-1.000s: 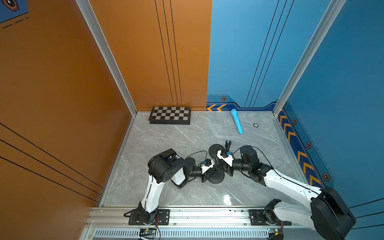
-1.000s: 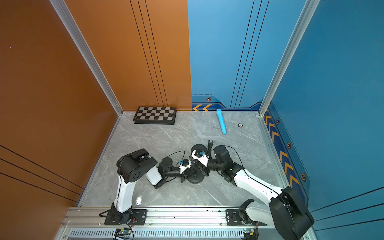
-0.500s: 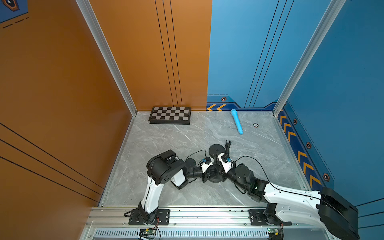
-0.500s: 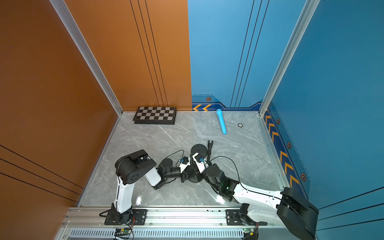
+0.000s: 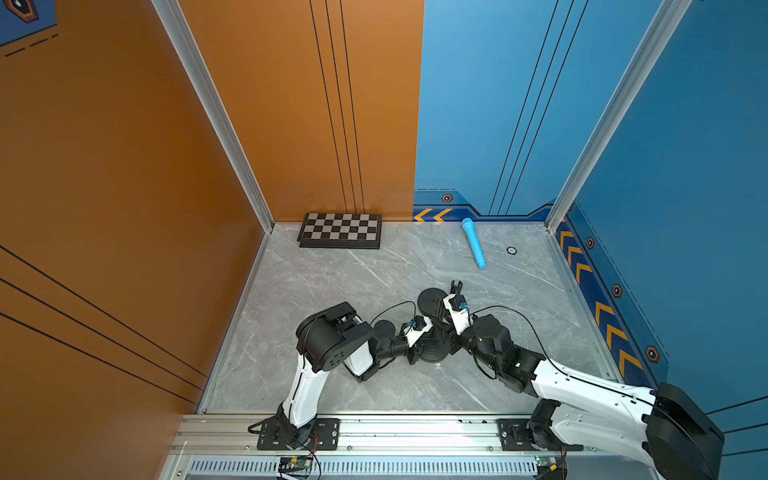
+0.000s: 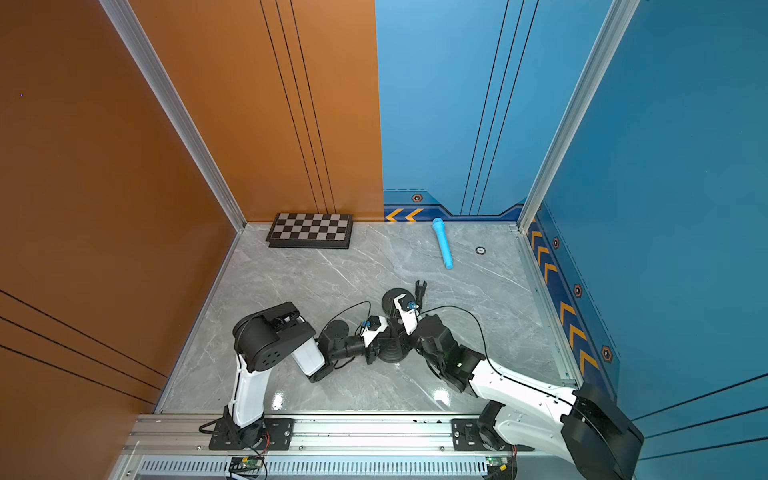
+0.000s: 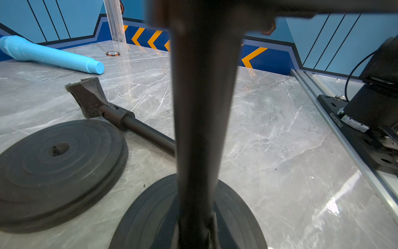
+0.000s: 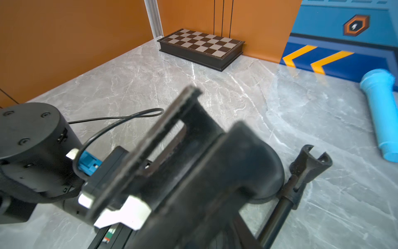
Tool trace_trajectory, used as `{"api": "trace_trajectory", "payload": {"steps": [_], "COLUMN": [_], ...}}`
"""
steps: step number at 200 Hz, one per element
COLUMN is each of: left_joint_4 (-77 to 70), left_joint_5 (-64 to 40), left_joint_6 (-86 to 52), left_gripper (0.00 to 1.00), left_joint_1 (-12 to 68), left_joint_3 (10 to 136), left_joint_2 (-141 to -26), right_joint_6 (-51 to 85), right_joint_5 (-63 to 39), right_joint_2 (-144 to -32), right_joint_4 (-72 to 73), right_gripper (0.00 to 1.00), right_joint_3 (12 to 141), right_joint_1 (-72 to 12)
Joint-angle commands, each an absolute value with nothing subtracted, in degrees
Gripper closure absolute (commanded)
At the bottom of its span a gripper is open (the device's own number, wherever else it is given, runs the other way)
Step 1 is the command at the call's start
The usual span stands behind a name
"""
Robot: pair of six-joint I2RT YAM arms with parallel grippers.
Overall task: Assemble a microphone stand
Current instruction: Screw the microphone stand pole into the microphone stand base.
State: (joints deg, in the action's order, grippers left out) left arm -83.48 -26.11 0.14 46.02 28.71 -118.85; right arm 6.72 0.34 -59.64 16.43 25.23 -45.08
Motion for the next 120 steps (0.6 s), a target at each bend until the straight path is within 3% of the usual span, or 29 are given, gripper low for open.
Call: {"api": "trace_trajectory", "payload": {"steps": [1,47,88,120], "left_joint_4": [-80.9,-80.9,-80.9,-80.9], "left_joint_5": [-28.6,-31.9,-33.7,-33.6], "left_joint_6": [2.8,6.0,6.7,6.4], "left_gripper": [1.0,1.0,1.0,1.0], "left_joint_1": [45.2,44.1,43.5,43.4], "left_joint_3": [27.2,25.8,25.5,25.8], "left_joint_2": [-120.6,-119.8,-119.9,-120.0], "right_joint_6": [-0.4,-11.9,-14.4,-13.1], "right_joint_5": [-17.2,-36.0,-38.8,-33.0], "right_joint_2": [-56.9,-61.1,-66.9,-67.6], "right_joint_4": [4.2,-3.7,-1.8,1.4], "right_gripper": [0.53,0.5,0.51,0.73], "right_joint_3": [29.2,35.3,38.8,39.2], "right_joint_1": [-40.6,-31.6,-31.5,-34.1]}}
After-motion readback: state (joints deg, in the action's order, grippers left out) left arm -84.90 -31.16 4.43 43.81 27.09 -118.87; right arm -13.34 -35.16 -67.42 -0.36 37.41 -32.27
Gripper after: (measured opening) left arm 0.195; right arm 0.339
